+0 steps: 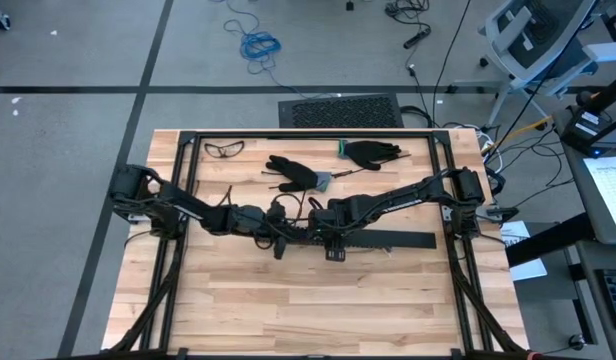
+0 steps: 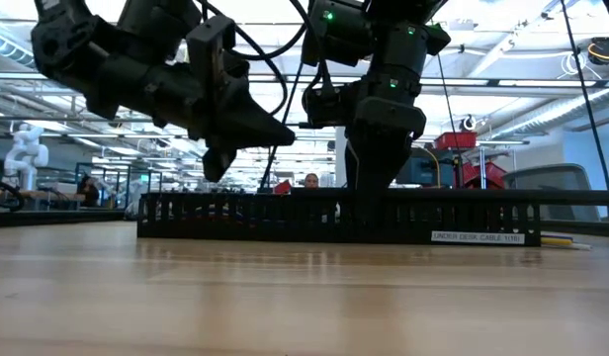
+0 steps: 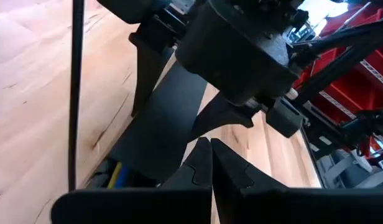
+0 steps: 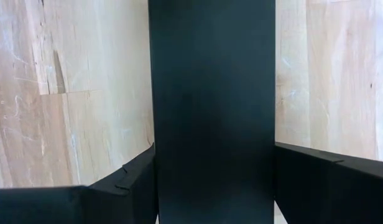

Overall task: Ziptie cables
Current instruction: Insert the black cover of the black cable duct

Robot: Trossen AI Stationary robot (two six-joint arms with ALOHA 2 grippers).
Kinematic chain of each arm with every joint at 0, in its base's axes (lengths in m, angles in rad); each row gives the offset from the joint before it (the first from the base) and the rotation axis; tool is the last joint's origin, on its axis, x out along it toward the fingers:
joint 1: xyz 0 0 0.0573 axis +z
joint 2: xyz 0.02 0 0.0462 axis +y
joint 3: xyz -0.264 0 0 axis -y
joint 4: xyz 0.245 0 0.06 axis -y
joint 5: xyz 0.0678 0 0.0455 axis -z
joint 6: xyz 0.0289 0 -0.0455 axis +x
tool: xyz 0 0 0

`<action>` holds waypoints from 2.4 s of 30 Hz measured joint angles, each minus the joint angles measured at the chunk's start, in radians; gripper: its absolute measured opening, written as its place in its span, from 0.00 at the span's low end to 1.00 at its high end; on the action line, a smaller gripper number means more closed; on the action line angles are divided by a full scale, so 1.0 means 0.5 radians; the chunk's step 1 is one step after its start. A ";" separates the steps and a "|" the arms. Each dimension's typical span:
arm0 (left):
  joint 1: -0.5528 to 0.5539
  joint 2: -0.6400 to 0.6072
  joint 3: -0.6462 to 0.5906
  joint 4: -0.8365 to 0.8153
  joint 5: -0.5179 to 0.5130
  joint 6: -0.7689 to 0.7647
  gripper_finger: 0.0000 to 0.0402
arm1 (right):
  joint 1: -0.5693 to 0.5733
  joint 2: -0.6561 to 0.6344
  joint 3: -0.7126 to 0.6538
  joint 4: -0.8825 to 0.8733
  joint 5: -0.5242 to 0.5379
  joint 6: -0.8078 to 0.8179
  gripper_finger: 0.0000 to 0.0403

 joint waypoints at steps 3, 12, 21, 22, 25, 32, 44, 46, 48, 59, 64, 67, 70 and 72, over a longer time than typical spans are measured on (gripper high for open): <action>0.000 0.073 0.045 0.058 0.003 -0.001 0.00 | 0.000 0.000 0.000 0.000 -0.001 0.000 0.58; 0.049 0.282 0.121 0.074 -0.006 0.045 0.00 | -0.001 0.000 0.000 0.005 0.001 0.008 0.58; 0.100 0.339 0.249 0.082 -0.031 0.073 0.00 | -0.001 0.000 0.000 0.017 0.001 0.011 0.58; 0.100 0.339 0.263 0.081 -0.021 0.086 0.00 | -0.001 0.000 0.000 0.017 0.001 0.011 0.58; 0.099 0.339 0.284 0.069 -0.004 0.124 0.00 | -0.001 0.000 0.000 0.019 0.001 0.014 0.58; 0.098 0.339 0.293 -0.140 -0.009 0.187 0.00 | -0.005 0.000 0.000 0.018 -0.001 0.007 0.58; 0.096 0.358 0.294 -0.289 0.006 0.331 0.00 | -0.013 0.000 0.000 0.015 -0.002 0.000 0.58; 0.096 0.363 0.296 -0.290 0.008 0.323 0.00 | -0.013 0.000 0.000 0.014 -0.002 0.000 0.58; 0.096 0.384 0.297 -0.276 0.010 0.323 0.00 | -0.013 -0.001 0.000 0.011 -0.002 0.000 0.58; 0.096 0.503 0.298 -0.247 0.015 0.318 0.00 | -0.013 0.000 0.000 0.011 0.005 -0.006 0.58; 0.095 0.505 0.297 -0.241 0.009 0.318 0.00 | -0.014 0.000 0.000 0.011 0.005 -0.078 0.58; 0.095 0.506 0.296 -0.237 0.008 0.318 0.00 | -0.014 0.000 0.000 0.011 -0.001 -0.106 0.58; 0.095 0.507 0.295 -0.236 0.005 0.318 0.00 | -0.014 0.000 0.000 0.011 -0.001 -0.106 0.58; 0.095 0.507 0.295 -0.235 0.005 0.318 0.00 | -0.014 0.000 0.000 0.011 -0.001 -0.109 0.58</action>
